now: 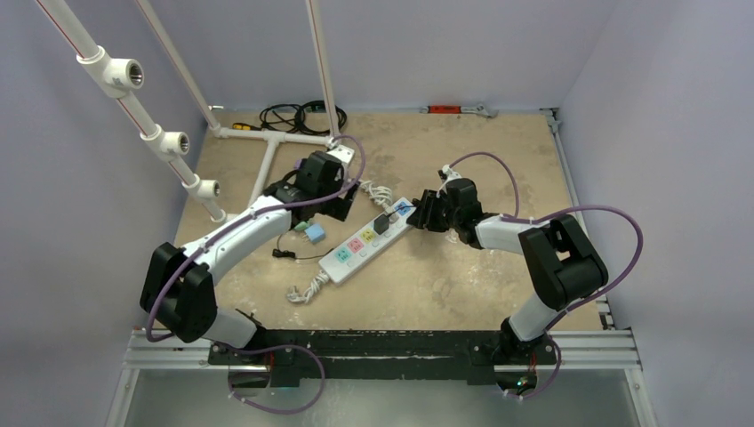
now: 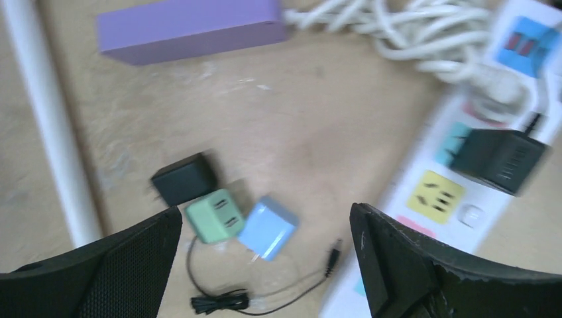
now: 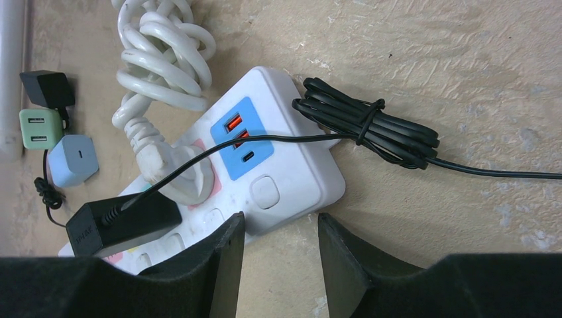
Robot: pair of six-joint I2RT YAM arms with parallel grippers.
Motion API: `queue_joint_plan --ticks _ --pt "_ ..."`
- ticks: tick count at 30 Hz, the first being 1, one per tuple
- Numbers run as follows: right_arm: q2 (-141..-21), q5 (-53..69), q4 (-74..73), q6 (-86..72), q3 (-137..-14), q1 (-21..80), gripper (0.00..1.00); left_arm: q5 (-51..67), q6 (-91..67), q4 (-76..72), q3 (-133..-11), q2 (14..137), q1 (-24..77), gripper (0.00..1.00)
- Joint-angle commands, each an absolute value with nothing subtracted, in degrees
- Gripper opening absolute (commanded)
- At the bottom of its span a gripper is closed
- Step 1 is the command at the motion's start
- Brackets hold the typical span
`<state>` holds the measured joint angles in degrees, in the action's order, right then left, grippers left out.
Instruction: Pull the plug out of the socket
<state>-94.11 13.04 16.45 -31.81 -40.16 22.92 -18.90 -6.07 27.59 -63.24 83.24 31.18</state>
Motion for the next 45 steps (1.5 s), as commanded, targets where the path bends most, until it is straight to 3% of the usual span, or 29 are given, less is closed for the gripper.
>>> queue_joint_plan --ticks 1,8,21,35,45 --pt "-95.35 9.33 11.60 -28.92 -39.15 22.57 0.47 -7.50 -5.16 21.85 -64.59 81.92 35.32 0.97" --pt "-95.15 8.88 11.49 -29.00 -39.11 22.54 0.47 8.36 -3.32 21.10 -74.10 90.33 42.92 0.97" --pt "-94.89 9.18 11.60 -28.84 -38.94 22.58 0.47 -3.88 -3.55 21.36 -69.37 94.79 46.78 0.94" --pt "-95.14 9.14 11.52 -28.65 -39.02 22.51 0.47 -1.16 -4.78 19.56 -71.81 100.68 46.76 0.53" --pt "-95.44 9.06 11.52 -28.57 -39.19 22.59 0.47 -2.51 -3.97 19.34 -72.02 101.54 46.74 0.40"
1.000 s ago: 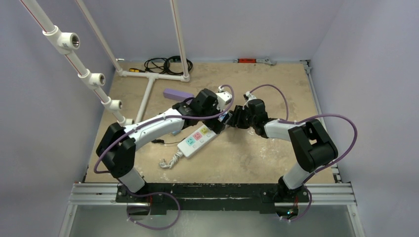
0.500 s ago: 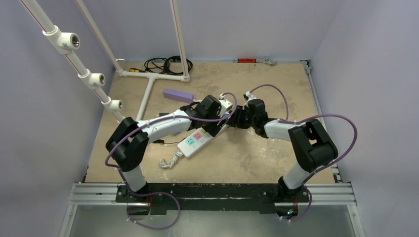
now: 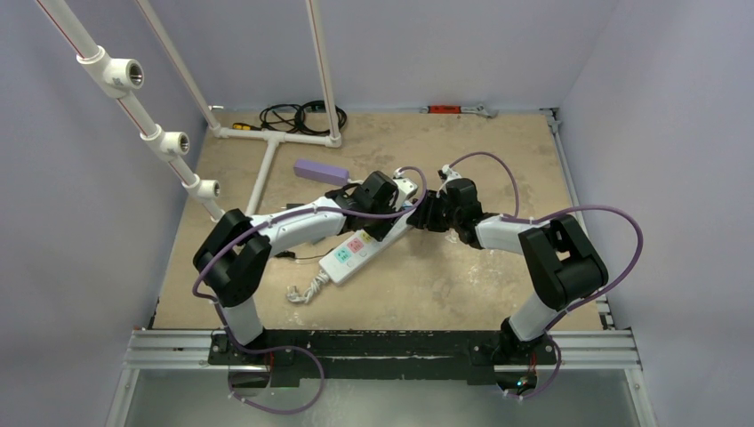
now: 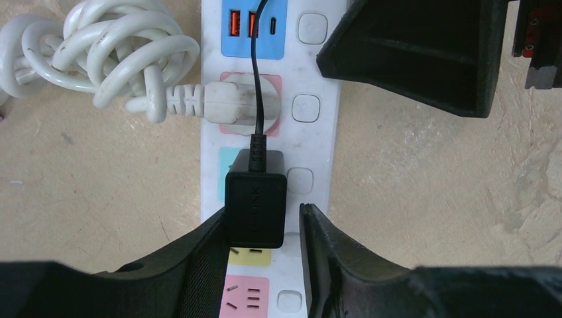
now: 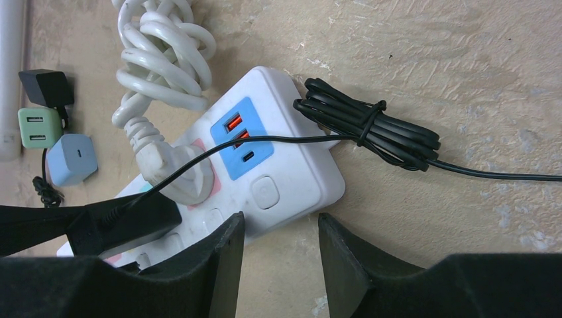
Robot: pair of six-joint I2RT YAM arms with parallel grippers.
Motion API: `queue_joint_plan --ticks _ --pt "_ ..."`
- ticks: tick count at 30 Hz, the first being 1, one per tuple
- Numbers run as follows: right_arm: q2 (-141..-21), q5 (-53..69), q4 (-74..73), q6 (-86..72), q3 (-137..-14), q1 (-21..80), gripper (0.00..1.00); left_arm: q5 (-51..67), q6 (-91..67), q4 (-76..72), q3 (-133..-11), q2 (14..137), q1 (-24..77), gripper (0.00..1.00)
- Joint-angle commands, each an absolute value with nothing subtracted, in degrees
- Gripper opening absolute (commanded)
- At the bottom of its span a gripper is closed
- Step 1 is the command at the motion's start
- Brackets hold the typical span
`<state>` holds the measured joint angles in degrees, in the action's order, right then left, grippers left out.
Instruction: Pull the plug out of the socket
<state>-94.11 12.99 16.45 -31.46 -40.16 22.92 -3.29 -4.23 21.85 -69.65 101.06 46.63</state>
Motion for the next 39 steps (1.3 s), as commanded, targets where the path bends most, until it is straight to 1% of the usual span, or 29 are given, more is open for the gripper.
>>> queue_joint_plan --ticks 1,5,8,10,15,16,22,29,33,39 --pt "-95.45 9.05 11.52 -28.61 -39.20 22.58 0.47 -2.28 -3.88 19.40 -72.17 101.74 46.76 0.39" --pt "-95.40 8.98 11.51 -28.61 -39.11 22.57 0.47 -0.31 -3.73 18.81 -72.45 102.25 46.69 0.37" --pt "-95.45 8.89 11.43 -28.48 -39.21 22.53 0.47 0.75 -3.74 18.93 -73.52 103.17 46.68 0.29" --pt "-95.45 8.88 11.41 -28.48 -39.20 22.53 0.47 1.40 -3.67 19.13 -74.10 103.67 46.71 0.24" --pt "-95.52 8.96 11.34 -28.39 -39.20 22.55 0.47 1.65 -3.47 19.07 -74.01 104.30 46.76 0.03" --pt "-95.46 8.96 11.34 -28.43 -39.20 22.51 0.47 1.33 -3.43 19.07 -74.00 104.32 46.87 0.00" --pt "-95.55 8.96 11.25 -28.48 -39.30 22.55 0.47 -6.62 -3.23 19.51 -73.25 104.43 48.96 0.00" --pt "-95.55 8.52 10.99 -28.48 -39.43 22.56 0.47 -13.56 -2.60 22.10 -74.11 107.68 53.59 0.00" --pt "-95.36 8.61 11.07 -28.57 -39.27 22.55 0.47 -11.33 -3.36 22.27 -74.41 107.45 53.55 0.00" --pt "-95.51 8.57 11.03 -28.57 -39.42 22.53 0.47 -2.64 -4.23 24.16 -75.92 108.09 52.23 0.00"
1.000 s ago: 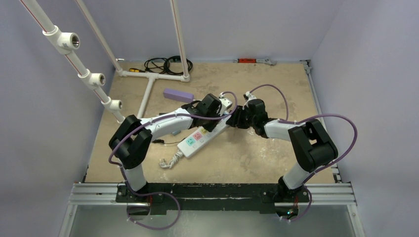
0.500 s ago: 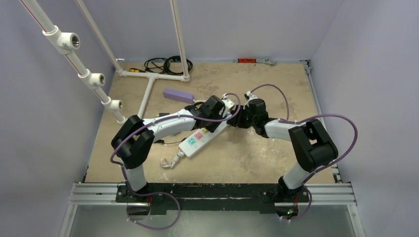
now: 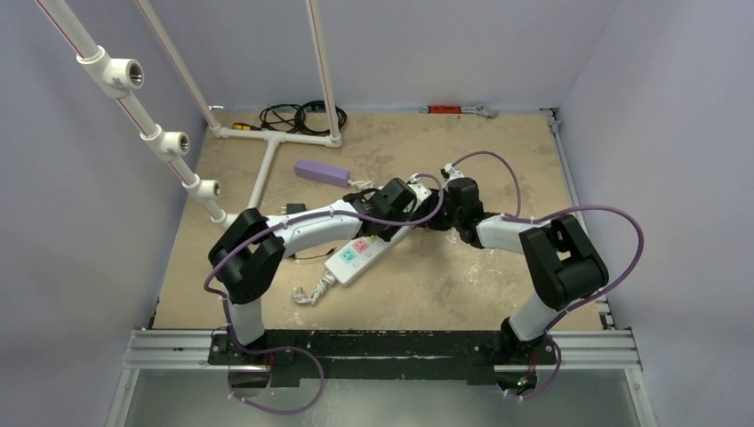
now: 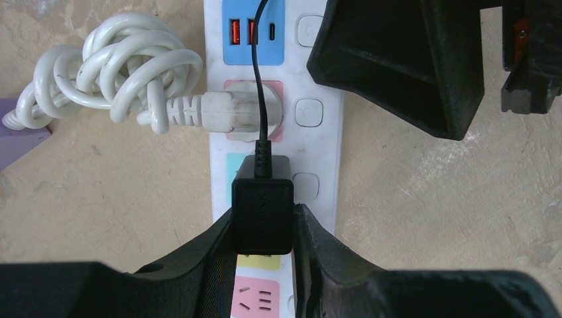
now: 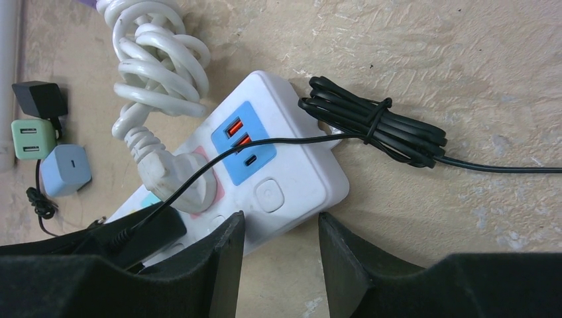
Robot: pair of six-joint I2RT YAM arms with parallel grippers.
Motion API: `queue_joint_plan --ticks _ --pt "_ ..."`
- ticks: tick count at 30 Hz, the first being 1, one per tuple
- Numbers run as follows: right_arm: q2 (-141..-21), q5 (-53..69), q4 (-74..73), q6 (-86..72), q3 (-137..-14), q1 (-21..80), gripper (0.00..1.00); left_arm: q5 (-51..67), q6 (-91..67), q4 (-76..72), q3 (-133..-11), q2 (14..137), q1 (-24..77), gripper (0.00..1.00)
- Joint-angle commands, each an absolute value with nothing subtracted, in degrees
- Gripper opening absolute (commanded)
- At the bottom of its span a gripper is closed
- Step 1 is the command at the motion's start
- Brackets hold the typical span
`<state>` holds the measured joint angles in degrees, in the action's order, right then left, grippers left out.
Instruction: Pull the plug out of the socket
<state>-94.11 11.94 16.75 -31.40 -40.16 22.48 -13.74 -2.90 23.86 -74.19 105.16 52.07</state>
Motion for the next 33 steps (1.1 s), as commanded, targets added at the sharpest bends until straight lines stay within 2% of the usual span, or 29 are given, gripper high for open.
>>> queue_joint_plan --ticks 1,11,18,24,33 --pt "-95.58 8.34 10.87 -28.59 -39.49 22.56 0.47 -1.02 -4.42 24.42 -76.21 108.41 51.76 0.00" --pt "-95.73 7.38 10.37 -28.65 -39.67 22.57 0.47 9.99 -7.86 26.98 -78.38 110.70 42.58 0.00" --pt "-95.69 7.47 10.37 -28.58 -39.66 22.58 0.47 10.41 -8.55 27.25 -78.40 111.00 40.67 0.00" --pt "-95.69 7.47 10.37 -28.56 -39.61 22.55 0.47 6.60 -8.65 25.71 -76.99 110.14 41.14 0.00" --pt "-95.80 7.47 10.37 -28.56 -39.69 22.58 0.47 -12.09 -6.93 25.45 -75.41 108.19 48.47 0.00"
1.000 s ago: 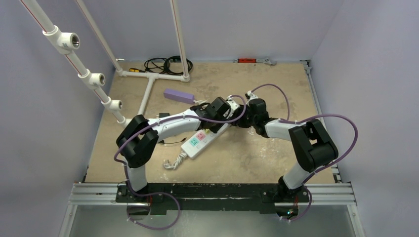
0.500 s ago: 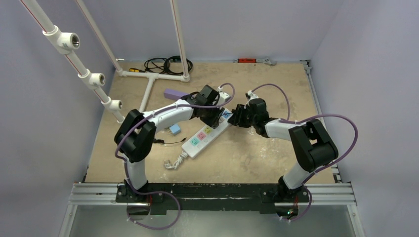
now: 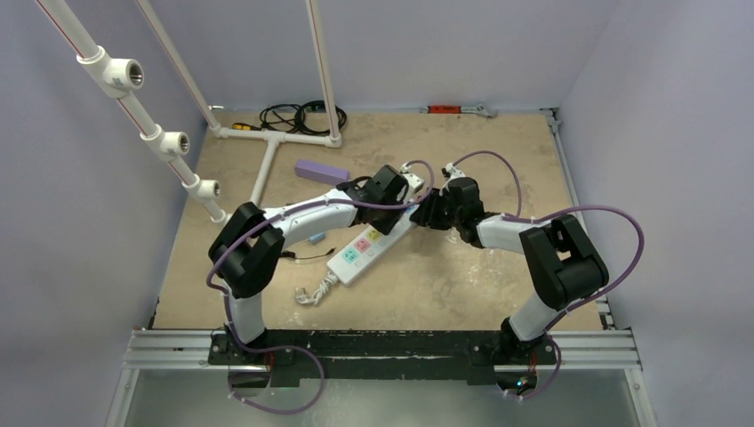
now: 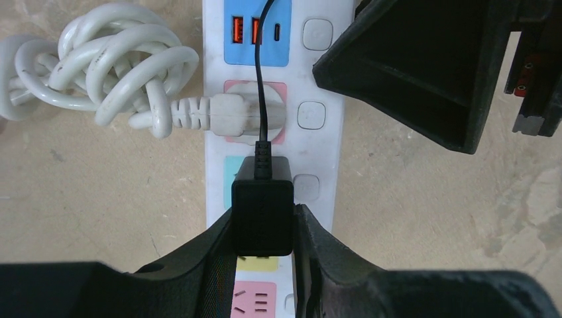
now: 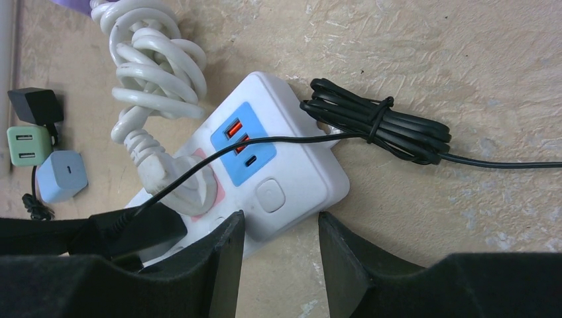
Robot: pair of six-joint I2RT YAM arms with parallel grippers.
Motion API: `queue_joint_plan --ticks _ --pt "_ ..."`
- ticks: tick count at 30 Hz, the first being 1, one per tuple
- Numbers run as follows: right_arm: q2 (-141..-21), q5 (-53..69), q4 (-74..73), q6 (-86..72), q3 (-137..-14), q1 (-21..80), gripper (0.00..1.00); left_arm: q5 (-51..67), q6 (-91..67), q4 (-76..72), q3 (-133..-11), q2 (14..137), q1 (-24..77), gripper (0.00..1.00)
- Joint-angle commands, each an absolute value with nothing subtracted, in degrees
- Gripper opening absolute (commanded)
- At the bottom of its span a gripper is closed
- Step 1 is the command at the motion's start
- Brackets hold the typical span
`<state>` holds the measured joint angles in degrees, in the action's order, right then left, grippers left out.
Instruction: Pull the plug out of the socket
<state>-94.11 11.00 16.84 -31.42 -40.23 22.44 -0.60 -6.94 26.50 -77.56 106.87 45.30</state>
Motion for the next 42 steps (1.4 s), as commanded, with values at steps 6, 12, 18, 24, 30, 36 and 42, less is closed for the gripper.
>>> queue_joint_plan --ticks 6,12,18,24,30,36,42 --pt "-95.66 7.47 10.37 -28.56 -39.64 22.51 0.47 -16.81 -5.97 27.22 -75.99 109.48 51.72 0.00" --pt "-95.58 7.56 10.37 -28.57 -39.55 22.53 0.47 -12.17 -6.46 27.13 -76.46 108.91 51.49 0.00" --pt "-95.63 7.56 10.37 -28.57 -39.68 22.51 0.47 -2.49 -6.35 27.73 -77.11 108.38 48.11 0.00" --pt "-95.89 7.56 10.34 -28.56 -39.78 22.58 0.47 6.28 -6.39 28.26 -77.43 107.92 43.88 0.00" --pt "-95.90 7.73 10.28 -28.48 -39.75 22.51 0.47 11.25 -6.83 28.26 -77.26 108.10 40.32 0.00" --pt "-95.93 7.91 10.28 -28.48 -39.77 22.56 0.47 13.37 -7.81 27.96 -77.22 108.13 38.66 0.00" --pt "-95.91 8.00 10.28 -28.41 -39.75 22.57 0.47 13.45 -7.45 27.33 -76.85 107.44 38.33 0.00"
